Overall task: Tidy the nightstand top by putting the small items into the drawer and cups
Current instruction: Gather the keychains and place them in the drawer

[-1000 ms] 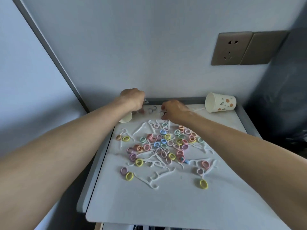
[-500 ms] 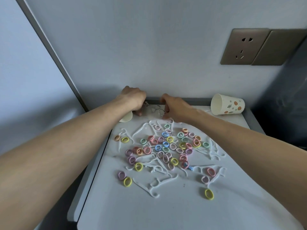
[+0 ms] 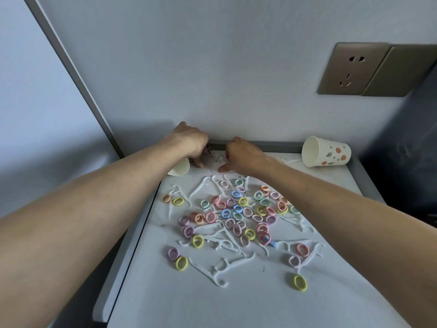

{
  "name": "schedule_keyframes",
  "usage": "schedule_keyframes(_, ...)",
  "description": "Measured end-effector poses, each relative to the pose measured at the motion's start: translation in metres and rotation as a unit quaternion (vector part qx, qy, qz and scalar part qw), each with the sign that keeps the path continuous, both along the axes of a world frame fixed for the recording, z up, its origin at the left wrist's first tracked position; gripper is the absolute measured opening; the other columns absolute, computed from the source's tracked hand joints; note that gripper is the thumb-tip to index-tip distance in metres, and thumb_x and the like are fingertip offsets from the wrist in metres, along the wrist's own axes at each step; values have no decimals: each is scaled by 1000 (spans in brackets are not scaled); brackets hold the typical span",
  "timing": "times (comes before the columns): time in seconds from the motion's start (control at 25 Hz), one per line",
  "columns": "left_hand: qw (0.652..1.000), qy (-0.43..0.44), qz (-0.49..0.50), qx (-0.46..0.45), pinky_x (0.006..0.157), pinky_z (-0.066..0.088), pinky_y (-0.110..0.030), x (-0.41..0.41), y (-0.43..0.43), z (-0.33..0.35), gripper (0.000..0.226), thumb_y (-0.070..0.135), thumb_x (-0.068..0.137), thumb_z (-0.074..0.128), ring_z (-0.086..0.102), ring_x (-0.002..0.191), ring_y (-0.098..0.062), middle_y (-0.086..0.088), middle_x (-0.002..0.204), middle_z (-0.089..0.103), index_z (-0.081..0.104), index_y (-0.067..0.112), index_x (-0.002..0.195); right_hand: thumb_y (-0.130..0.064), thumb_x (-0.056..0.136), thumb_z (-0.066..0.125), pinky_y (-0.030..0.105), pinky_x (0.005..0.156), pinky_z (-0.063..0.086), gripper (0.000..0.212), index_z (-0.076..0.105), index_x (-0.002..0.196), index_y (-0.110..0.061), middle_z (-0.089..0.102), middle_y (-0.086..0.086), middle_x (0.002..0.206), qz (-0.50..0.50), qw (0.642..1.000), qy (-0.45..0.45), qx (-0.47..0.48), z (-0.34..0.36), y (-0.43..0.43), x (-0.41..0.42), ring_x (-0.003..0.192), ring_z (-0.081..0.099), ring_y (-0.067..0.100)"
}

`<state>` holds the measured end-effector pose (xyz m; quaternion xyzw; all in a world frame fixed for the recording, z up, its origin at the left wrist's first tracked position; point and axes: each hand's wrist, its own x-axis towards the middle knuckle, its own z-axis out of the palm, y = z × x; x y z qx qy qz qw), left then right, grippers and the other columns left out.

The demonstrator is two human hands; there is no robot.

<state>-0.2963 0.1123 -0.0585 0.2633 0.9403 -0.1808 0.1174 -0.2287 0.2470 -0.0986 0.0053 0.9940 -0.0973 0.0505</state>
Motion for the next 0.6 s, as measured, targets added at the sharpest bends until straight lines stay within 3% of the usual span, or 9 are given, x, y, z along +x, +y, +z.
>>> schedule_keyframes(0.16,1000,-5,-7,23,80,35,-30,1,-1,1,44,55,72,81,56,83,-22,0,82,63,60,19,85,-41,77,79,29,74,44,48,63,107,-7,66,12,109,-40,999,5,-31,-3,-3,-3,99,63,30)
schedule_keyframes(0.36,997,3,-4,79,76,38,-29,-2,-2,-5,55,51,68,85,63,98,-27,-5,104,68,63,18,106,-40,81,72,30,77,42,51,56,118,-9,64,14,116,-63,995,10,-77,-10,-6,-3,108,60,33)
schedule_keyframes(0.6,990,-8,2,141,72,38,-29,-8,-2,-12,47,46,69,86,64,98,-29,-6,103,70,66,20,103,-25,90,56,28,68,37,23,67,89,-5,61,18,90,-86,992,30,-89,-9,-4,-7,89,61,34)
